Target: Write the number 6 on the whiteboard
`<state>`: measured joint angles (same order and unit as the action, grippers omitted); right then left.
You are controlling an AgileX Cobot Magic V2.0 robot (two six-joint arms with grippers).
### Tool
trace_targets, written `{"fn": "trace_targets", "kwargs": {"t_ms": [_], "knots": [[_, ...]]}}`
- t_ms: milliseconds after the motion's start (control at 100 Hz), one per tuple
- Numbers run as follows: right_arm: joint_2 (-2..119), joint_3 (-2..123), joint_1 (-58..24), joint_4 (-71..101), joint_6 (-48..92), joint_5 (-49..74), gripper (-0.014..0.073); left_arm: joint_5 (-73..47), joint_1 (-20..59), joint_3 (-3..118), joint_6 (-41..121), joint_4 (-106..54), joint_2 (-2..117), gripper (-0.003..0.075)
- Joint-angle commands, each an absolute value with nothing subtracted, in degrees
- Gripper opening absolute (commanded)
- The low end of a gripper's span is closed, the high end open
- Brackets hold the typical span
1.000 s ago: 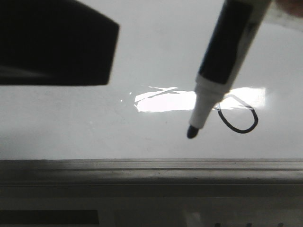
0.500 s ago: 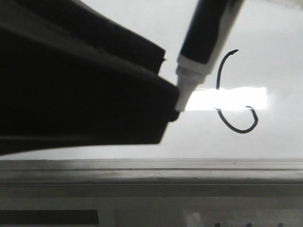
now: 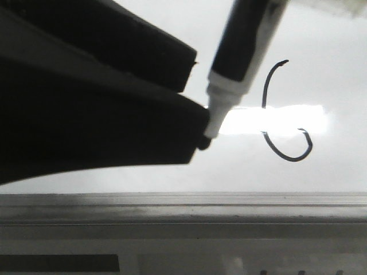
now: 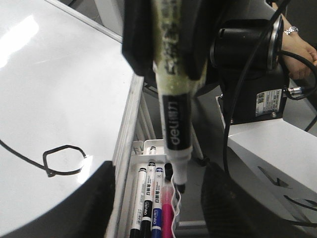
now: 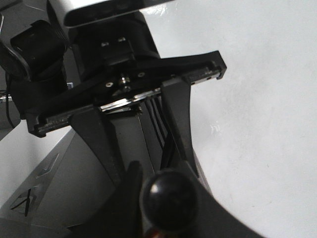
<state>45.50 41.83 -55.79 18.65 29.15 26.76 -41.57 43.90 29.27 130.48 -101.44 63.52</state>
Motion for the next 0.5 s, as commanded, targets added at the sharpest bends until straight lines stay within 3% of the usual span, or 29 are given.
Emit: {"fn": "trace_targets", "kwargs": {"t_ms": [0, 320, 490], "knots": [[46.07, 43.68, -55.81, 19.35, 29.80, 21.45, -0.0071, -42.56, 43.78, 31.11, 130.47, -107.21, 62.94, 0.0368], [48.30, 43.68, -55.81, 19.35, 29.84, 16.98, -0.0071, -41.32, 43.78, 31.11, 130.47, -107.21, 62.94, 0.0358], [49.86, 43.79, -57.13, 19.35, 29.93, 16.90, -0.0071, -41.32, 43.78, 31.11, 130.47, -107.21, 62.94, 0.0232]]}}
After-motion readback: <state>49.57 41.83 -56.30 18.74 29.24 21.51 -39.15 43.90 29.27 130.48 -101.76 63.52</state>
